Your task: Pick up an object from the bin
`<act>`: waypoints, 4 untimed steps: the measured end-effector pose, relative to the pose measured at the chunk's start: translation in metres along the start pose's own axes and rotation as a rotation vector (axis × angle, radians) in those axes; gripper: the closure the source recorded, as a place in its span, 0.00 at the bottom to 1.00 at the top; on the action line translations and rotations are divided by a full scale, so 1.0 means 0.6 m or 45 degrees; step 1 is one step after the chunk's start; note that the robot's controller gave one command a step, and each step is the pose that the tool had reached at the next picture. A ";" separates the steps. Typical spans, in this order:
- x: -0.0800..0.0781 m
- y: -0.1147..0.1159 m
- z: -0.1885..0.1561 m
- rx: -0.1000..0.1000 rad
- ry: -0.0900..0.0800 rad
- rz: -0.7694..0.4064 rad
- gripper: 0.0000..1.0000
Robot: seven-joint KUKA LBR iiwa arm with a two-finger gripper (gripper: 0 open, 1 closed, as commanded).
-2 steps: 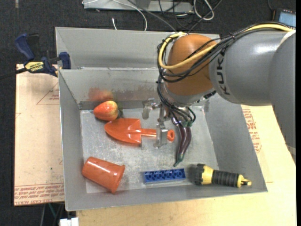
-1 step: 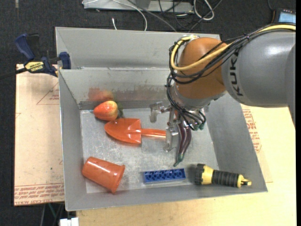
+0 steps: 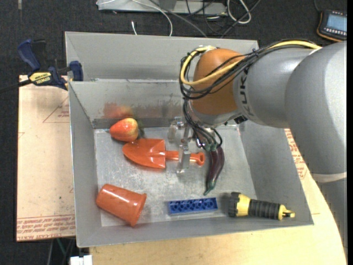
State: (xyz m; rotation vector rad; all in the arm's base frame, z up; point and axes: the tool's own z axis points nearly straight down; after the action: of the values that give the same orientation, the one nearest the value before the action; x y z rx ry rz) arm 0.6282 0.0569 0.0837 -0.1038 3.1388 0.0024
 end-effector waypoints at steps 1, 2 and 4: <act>-0.005 -0.002 -0.052 -0.004 -0.012 0.035 0.00; 0.003 -0.023 -0.023 -0.005 -0.013 0.055 0.00; -0.030 -0.023 0.018 -0.004 -0.014 0.110 0.00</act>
Offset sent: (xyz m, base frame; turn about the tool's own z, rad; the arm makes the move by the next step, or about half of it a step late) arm -0.0084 -0.0374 -0.0137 0.0656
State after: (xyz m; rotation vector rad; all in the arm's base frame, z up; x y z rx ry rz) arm 0.6471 0.0445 0.0728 0.0313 3.1293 0.0081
